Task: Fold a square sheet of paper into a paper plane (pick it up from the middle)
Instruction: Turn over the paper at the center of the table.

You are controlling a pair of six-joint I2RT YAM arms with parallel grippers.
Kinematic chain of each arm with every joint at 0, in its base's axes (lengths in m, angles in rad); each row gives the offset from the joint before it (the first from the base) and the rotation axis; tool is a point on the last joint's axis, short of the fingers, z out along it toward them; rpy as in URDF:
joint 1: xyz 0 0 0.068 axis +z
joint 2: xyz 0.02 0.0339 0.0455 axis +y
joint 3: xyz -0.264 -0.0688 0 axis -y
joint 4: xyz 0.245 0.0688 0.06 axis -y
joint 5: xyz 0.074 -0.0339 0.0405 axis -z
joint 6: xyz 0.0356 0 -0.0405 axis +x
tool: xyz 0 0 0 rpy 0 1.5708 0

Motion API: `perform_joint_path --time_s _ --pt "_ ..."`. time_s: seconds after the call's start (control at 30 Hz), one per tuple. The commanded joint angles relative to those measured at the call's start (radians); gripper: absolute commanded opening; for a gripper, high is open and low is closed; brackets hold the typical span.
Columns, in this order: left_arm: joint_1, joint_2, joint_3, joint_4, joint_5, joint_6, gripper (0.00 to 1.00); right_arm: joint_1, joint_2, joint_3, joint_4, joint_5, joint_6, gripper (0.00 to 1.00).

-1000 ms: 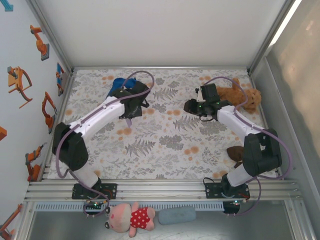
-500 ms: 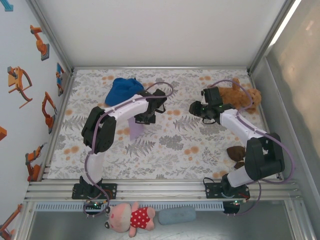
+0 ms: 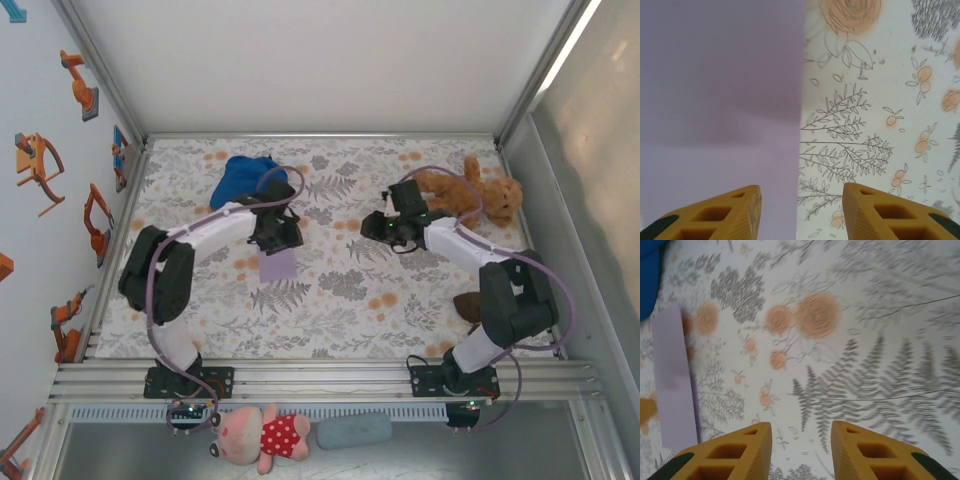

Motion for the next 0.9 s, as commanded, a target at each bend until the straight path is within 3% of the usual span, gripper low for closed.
perform_joint_path --time_s 0.0,0.17,0.37,0.73,0.87 --pt "0.047 -0.109 -0.087 0.084 0.030 -0.064 0.53 0.116 0.076 0.083 0.036 -0.038 0.008 0.36" --pt "0.127 -0.235 -0.218 0.079 -0.020 -0.101 0.60 0.257 0.232 0.218 0.046 -0.056 0.010 0.35" --pt "0.206 -0.345 -0.332 0.097 -0.040 -0.137 0.69 0.339 0.407 0.390 0.013 -0.098 -0.017 0.23" --pt "0.241 -0.373 -0.401 0.163 -0.003 -0.120 0.97 0.346 0.604 0.568 -0.068 -0.110 -0.036 0.18" --pt "0.238 -0.369 -0.404 0.183 0.031 -0.108 0.96 0.334 0.599 0.539 -0.095 -0.070 -0.051 0.18"
